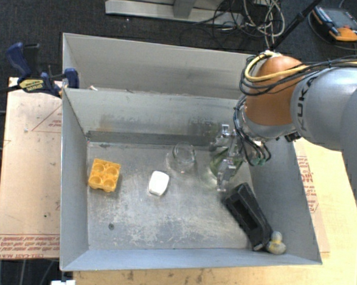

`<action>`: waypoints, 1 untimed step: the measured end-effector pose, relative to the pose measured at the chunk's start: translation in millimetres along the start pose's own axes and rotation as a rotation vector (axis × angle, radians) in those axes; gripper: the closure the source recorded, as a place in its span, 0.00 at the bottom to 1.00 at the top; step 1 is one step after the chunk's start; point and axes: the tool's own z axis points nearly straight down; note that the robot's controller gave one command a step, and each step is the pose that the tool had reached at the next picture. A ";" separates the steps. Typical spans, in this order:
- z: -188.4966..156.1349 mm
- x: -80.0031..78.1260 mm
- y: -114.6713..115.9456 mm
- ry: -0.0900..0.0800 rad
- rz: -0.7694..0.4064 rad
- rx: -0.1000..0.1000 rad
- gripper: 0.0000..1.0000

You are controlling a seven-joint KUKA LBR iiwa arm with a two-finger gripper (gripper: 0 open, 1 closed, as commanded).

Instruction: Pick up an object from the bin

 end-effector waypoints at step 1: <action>-31.5 35.2 -50.9 -0.003 -0.587 -0.002 1.00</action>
Offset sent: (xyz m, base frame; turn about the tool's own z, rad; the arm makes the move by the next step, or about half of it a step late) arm 0.0000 0.0000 0.0000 0.0000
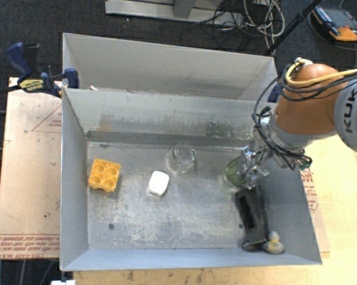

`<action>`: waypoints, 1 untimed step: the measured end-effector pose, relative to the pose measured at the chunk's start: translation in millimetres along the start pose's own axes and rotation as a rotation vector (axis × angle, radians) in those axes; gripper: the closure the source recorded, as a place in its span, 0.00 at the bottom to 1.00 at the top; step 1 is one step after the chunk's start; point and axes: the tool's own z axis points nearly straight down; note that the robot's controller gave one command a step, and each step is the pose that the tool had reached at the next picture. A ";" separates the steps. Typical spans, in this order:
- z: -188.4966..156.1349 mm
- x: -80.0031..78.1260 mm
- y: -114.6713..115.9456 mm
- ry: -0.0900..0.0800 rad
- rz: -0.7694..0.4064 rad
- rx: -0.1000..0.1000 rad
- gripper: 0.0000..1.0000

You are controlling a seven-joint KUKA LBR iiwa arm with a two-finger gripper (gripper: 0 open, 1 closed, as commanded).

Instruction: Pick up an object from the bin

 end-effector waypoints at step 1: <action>0.0 0.0 0.0 0.000 0.000 0.000 1.00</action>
Offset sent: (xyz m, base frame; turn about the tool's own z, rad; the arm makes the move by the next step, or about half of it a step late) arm -0.0314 0.0730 0.0177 -0.4928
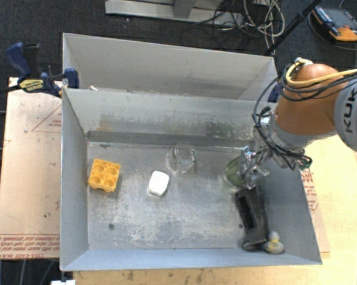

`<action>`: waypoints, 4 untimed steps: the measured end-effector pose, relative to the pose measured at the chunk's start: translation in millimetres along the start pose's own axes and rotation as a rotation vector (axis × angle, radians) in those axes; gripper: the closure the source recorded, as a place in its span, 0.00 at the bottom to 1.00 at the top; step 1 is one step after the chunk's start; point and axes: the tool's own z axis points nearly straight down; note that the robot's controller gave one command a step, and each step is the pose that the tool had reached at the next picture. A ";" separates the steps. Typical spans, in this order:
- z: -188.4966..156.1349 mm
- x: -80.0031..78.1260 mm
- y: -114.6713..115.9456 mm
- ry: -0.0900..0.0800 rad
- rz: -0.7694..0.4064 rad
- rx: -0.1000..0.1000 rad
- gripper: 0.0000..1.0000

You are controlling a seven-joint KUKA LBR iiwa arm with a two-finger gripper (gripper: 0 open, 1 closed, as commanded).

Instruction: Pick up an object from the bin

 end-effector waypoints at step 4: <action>-4.2 -16.9 106.0 0.004 -0.627 -0.011 1.00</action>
Offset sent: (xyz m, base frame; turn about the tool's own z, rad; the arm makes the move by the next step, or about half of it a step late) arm -0.0459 0.0018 0.0192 0.6483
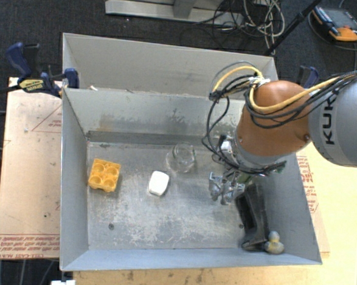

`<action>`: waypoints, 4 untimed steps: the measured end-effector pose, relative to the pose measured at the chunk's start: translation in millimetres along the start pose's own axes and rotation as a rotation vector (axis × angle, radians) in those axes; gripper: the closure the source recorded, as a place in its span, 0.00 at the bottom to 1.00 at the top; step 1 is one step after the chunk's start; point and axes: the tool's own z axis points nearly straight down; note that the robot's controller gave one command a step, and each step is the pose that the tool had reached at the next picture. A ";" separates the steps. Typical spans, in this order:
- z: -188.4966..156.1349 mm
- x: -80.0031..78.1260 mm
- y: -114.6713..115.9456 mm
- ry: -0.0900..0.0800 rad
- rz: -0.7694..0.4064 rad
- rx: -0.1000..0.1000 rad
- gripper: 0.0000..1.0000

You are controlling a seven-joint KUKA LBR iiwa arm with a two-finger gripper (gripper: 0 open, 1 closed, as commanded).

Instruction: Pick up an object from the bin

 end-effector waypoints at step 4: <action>-52.3 63.6 10.8 0.003 -0.166 -0.001 0.00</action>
Offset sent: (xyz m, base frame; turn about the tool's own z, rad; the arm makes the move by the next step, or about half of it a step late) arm 0.0173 -0.0018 0.0355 -0.4743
